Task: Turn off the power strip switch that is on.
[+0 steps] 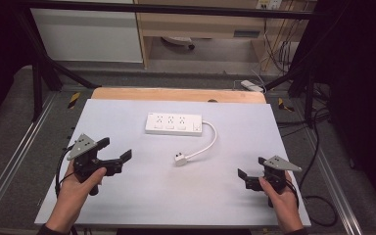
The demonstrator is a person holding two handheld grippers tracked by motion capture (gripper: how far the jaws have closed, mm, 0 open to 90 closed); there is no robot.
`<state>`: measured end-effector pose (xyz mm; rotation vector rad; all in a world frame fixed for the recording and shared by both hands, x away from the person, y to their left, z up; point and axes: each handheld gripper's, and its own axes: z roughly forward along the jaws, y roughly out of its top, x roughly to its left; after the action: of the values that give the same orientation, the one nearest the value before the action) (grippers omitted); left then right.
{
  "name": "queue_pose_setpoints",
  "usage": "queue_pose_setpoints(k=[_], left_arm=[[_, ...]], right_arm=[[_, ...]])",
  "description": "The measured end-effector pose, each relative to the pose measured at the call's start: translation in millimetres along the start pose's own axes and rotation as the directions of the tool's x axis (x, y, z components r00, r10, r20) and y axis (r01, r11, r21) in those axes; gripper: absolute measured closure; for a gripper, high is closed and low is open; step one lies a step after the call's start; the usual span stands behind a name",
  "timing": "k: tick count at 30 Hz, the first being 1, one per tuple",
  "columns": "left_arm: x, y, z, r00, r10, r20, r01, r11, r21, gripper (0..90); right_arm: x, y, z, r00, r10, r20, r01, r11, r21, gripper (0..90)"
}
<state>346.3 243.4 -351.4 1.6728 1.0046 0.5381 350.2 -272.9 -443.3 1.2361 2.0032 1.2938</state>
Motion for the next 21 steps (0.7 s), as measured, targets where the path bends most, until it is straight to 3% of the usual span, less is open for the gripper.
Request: queue_pose_setpoints(k=[21], left_arm=[[-11.8, 31.9, 38.5, 0.9988, 0.042, 0.025, -0.042, 0.9989, 0.023, 6.4]], right_arm=[[0.5, 0.3, 0.8, 0.9999, 0.003, -0.012, -0.003, 0.9999, 0.01, 3.8]])
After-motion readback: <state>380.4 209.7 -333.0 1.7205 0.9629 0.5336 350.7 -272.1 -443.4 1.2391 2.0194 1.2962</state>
